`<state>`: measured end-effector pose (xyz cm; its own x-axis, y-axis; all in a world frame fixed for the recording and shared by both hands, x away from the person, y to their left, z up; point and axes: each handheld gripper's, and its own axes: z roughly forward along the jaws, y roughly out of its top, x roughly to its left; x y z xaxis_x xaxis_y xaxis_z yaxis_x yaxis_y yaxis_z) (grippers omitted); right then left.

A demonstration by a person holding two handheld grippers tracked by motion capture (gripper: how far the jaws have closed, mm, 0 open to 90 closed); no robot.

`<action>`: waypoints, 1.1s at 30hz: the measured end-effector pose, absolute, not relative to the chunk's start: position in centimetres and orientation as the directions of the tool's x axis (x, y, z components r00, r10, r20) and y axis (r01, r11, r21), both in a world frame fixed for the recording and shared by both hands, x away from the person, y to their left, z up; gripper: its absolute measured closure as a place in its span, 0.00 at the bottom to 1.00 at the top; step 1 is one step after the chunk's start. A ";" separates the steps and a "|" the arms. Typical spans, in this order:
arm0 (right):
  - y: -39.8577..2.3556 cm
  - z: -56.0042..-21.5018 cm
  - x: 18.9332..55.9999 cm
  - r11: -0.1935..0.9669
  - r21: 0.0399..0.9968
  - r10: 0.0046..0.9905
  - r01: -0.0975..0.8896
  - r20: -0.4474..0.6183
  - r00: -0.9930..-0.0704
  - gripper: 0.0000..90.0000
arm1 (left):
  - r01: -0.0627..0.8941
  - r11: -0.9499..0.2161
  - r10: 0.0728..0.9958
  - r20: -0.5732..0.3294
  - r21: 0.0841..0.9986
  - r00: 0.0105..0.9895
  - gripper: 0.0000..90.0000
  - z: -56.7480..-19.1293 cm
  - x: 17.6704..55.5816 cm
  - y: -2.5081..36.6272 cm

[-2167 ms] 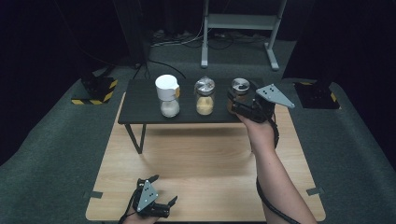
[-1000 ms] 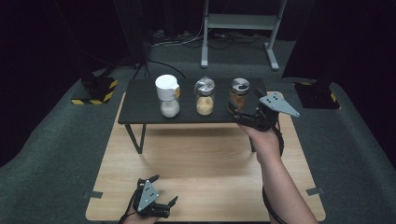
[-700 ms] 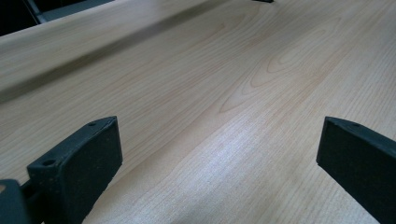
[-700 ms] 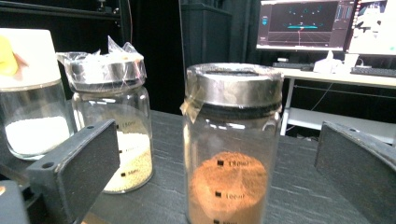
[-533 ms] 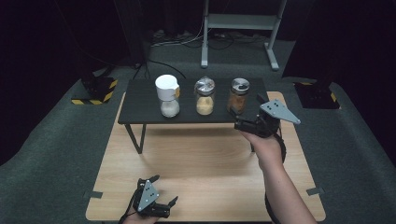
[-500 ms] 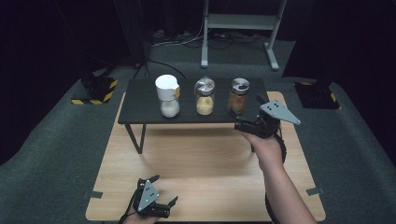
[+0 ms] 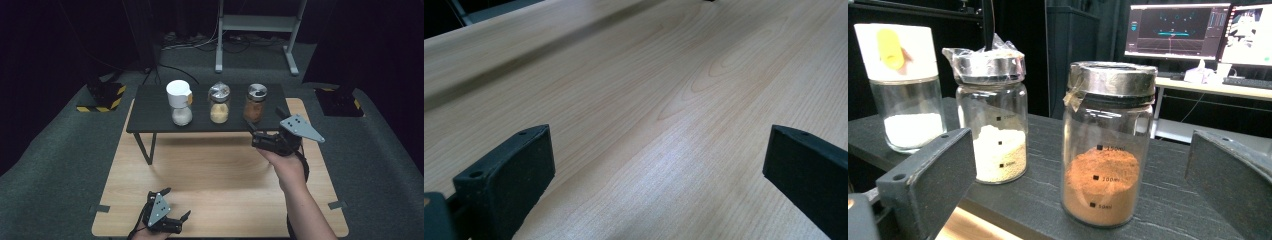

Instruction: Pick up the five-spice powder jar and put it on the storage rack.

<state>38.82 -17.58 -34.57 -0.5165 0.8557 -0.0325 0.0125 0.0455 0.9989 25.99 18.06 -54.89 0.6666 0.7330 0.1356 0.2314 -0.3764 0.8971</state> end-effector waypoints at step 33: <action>-18.4 -37.3 34.9 0.103 0.995 0.845 0.019 -0.077 -0.530 0.00 | 0.230 -0.383 0.734 0.143 0.895 0.664 0.01 -54.9 26.0 18.0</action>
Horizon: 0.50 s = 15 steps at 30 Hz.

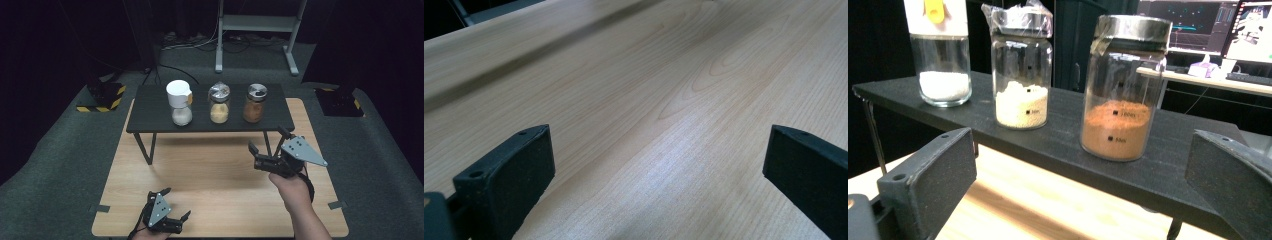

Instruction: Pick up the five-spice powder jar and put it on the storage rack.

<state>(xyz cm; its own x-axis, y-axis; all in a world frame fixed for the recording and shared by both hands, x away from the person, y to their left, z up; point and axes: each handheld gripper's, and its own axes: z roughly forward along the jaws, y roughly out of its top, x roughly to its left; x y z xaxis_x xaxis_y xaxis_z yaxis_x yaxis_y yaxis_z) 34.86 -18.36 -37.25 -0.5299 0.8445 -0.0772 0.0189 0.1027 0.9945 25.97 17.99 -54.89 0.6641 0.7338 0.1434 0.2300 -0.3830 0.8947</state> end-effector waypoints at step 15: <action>-18.4 -40.0 34.2 0.142 0.988 0.840 0.064 -0.086 -0.536 0.00 | 0.230 -0.387 0.732 0.145 0.893 0.666 0.01 -54.9 26.0 18.0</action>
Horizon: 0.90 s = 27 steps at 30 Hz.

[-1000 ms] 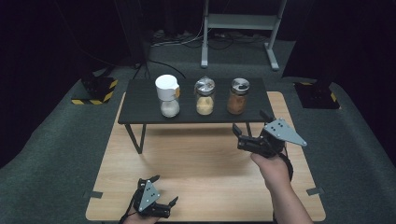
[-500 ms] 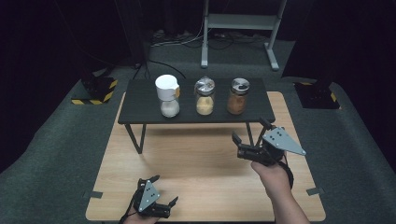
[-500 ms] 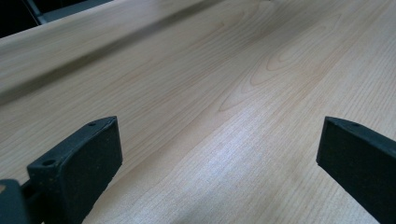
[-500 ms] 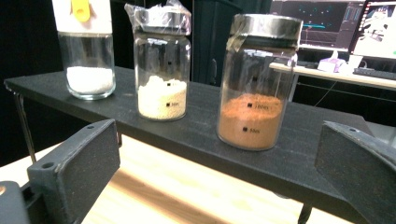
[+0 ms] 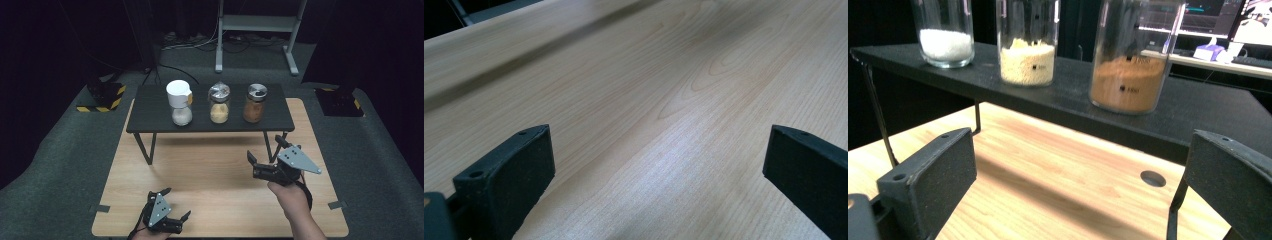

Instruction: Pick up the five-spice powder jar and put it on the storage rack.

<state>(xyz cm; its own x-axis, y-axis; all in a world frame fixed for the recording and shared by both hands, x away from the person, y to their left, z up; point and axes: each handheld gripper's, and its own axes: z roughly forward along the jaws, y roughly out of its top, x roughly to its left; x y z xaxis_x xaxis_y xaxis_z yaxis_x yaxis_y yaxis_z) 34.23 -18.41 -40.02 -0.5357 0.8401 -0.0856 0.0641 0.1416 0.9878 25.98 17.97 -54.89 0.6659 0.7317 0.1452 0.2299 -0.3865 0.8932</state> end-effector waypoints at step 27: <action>-18.9 -45.1 32.9 0.201 0.973 0.834 0.111 -0.111 -0.540 0.00 | 0.234 -0.380 0.739 0.141 0.895 0.659 0.01 -54.9 26.0 18.0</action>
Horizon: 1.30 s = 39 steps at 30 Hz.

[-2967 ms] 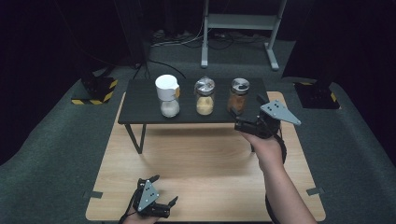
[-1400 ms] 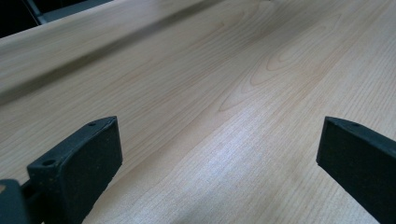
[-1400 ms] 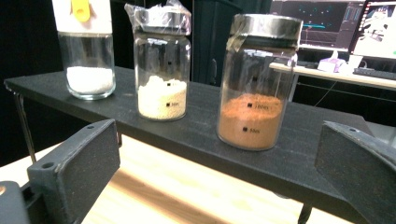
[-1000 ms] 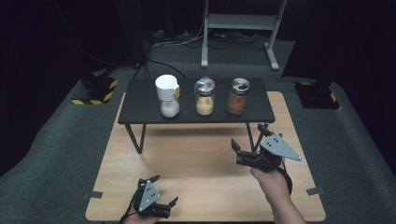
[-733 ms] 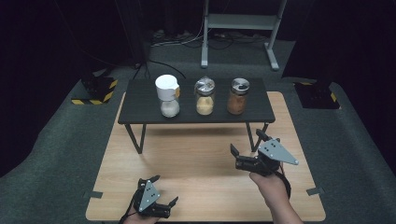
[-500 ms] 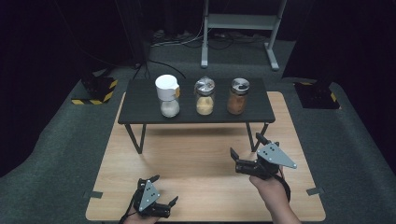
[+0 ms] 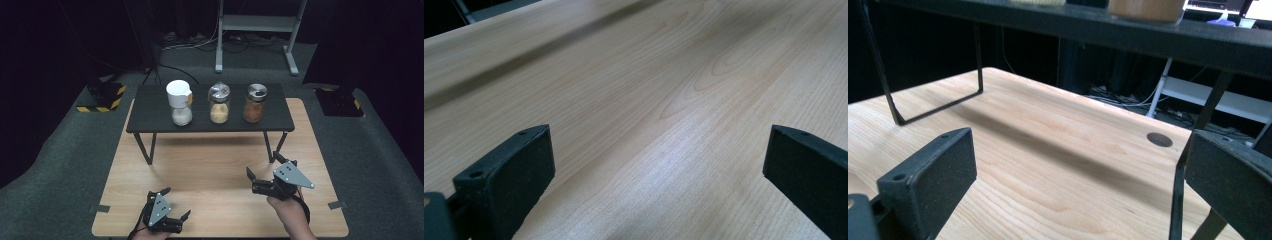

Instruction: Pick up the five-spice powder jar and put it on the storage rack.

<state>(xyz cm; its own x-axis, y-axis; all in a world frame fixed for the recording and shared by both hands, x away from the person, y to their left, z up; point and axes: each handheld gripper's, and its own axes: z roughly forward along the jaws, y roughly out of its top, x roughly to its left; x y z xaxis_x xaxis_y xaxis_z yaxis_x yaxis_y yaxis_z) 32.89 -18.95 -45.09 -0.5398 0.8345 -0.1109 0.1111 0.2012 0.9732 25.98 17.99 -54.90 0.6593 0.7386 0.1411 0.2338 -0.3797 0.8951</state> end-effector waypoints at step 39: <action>-21.8 -52.6 30.7 0.348 0.906 0.832 0.240 -0.181 -0.524 0.00 | 0.233 -0.394 0.737 0.155 0.889 0.658 0.01 -54.9 26.0 17.8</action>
